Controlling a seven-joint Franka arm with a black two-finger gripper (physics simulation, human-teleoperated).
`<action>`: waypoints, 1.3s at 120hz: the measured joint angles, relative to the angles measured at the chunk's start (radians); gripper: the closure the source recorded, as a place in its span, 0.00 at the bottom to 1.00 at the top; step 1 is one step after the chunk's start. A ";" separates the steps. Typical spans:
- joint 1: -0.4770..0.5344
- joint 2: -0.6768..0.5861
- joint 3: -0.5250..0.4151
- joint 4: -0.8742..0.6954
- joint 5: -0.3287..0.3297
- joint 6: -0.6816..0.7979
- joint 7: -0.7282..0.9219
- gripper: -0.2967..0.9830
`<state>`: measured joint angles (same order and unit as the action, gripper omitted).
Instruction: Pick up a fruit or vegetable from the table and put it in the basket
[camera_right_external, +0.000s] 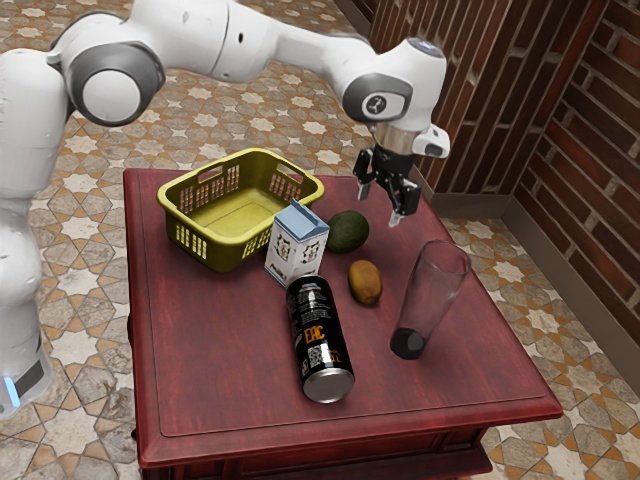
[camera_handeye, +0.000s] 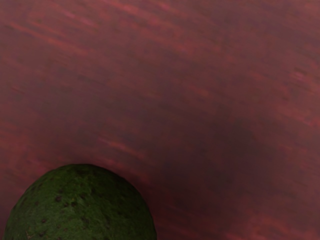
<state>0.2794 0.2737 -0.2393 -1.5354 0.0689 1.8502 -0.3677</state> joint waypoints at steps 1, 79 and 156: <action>0.000 0.000 0.000 0.000 0.000 0.000 0.000 0.23; 0.000 0.004 0.051 -0.083 -0.003 0.035 -0.022 0.23; 0.001 -0.020 0.050 -0.182 -0.007 0.111 -0.035 0.26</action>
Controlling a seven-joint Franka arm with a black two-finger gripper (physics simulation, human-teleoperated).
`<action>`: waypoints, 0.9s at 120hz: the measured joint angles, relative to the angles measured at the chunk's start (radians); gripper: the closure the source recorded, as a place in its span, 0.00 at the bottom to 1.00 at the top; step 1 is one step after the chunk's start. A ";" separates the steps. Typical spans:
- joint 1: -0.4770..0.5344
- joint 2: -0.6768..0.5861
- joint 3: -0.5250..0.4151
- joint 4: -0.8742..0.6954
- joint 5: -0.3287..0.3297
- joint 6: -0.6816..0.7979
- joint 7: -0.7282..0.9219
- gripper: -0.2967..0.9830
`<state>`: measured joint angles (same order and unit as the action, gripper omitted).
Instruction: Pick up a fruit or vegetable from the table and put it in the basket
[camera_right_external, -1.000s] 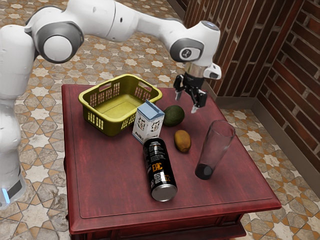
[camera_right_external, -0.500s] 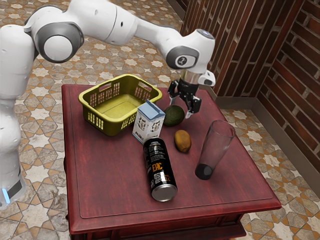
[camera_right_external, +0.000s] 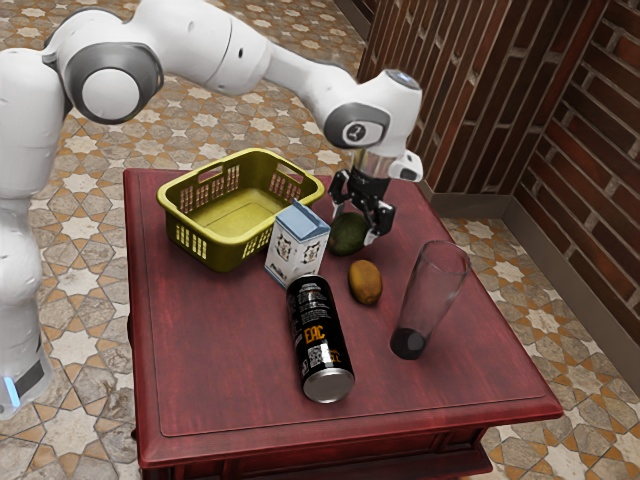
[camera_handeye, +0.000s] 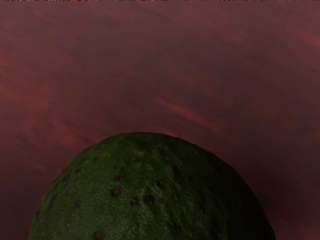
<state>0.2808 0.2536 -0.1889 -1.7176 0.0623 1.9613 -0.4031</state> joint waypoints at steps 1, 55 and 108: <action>0.000 0.000 0.000 0.000 0.000 0.001 0.000 0.27; 0.002 0.000 0.000 -0.014 0.015 0.034 -0.018 0.47; 0.002 -0.019 -0.006 -0.004 0.024 0.033 -0.036 0.51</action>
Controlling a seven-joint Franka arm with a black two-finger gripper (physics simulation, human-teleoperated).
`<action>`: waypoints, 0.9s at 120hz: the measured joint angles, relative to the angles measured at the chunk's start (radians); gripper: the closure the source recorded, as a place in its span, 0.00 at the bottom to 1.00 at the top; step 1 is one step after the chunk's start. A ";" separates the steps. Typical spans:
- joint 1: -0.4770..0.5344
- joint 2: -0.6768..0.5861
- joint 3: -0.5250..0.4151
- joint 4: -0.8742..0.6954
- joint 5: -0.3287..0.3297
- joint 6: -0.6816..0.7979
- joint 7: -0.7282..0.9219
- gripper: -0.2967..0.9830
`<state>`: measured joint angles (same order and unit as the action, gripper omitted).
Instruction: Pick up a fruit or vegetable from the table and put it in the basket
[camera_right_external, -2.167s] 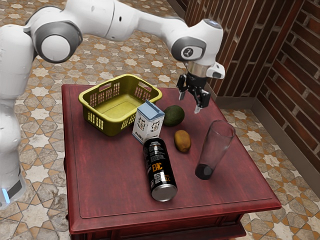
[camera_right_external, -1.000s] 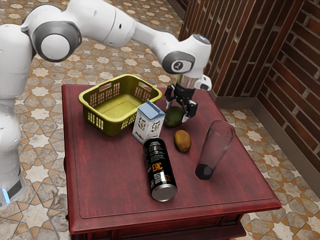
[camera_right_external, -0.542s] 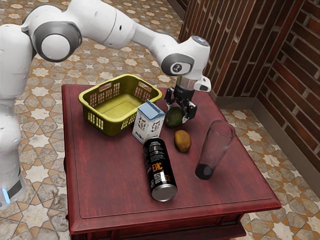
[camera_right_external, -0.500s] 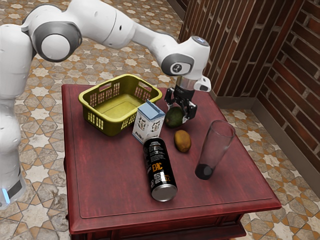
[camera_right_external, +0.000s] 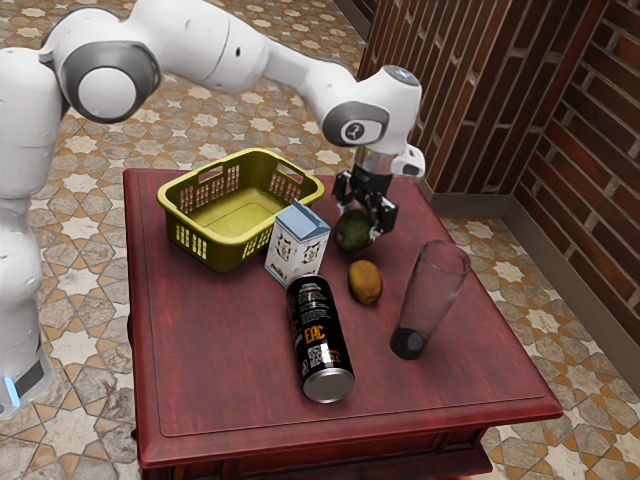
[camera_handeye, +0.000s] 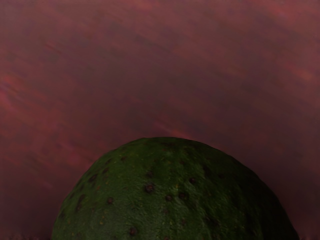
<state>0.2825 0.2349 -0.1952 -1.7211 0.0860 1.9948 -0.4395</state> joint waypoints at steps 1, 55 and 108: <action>0.000 -0.002 0.000 0.000 0.000 0.000 -0.001 0.51; 0.001 -0.264 -0.018 0.017 0.003 -0.176 -0.027 0.54; -0.001 -0.432 0.162 -0.193 0.019 -0.329 -0.031 0.55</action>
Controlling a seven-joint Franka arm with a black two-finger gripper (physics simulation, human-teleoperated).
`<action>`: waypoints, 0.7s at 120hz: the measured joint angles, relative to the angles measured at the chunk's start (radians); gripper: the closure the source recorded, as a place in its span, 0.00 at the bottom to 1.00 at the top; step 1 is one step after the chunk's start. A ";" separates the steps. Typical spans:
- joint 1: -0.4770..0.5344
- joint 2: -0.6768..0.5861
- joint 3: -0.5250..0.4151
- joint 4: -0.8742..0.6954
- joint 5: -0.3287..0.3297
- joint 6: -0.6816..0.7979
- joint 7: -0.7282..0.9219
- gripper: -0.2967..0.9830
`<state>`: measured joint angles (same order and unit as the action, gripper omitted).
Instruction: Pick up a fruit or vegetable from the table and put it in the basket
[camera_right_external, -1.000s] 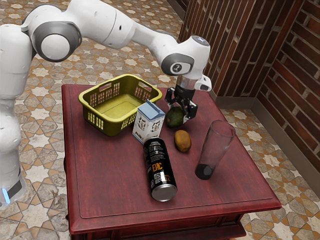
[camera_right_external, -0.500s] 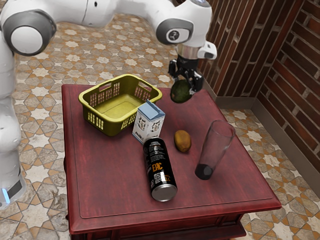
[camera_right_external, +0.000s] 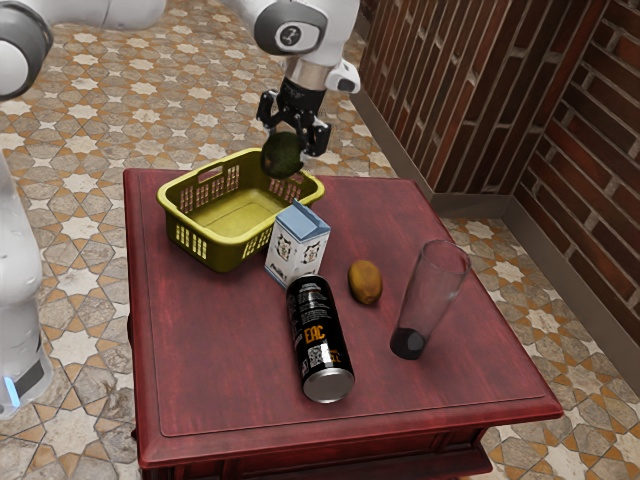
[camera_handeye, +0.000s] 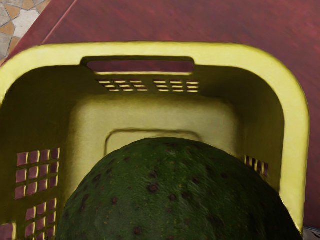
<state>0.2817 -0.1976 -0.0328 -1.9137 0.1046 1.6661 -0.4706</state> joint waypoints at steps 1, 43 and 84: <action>0.000 0.000 0.003 -0.001 0.001 -0.001 0.000 0.55; 0.001 -0.020 0.017 -0.029 -0.015 -0.005 -0.009 0.28; 0.002 0.006 -0.070 0.091 -0.057 -0.045 0.007 0.24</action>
<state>0.2841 -0.1913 -0.1033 -1.8226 0.0477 1.6212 -0.4636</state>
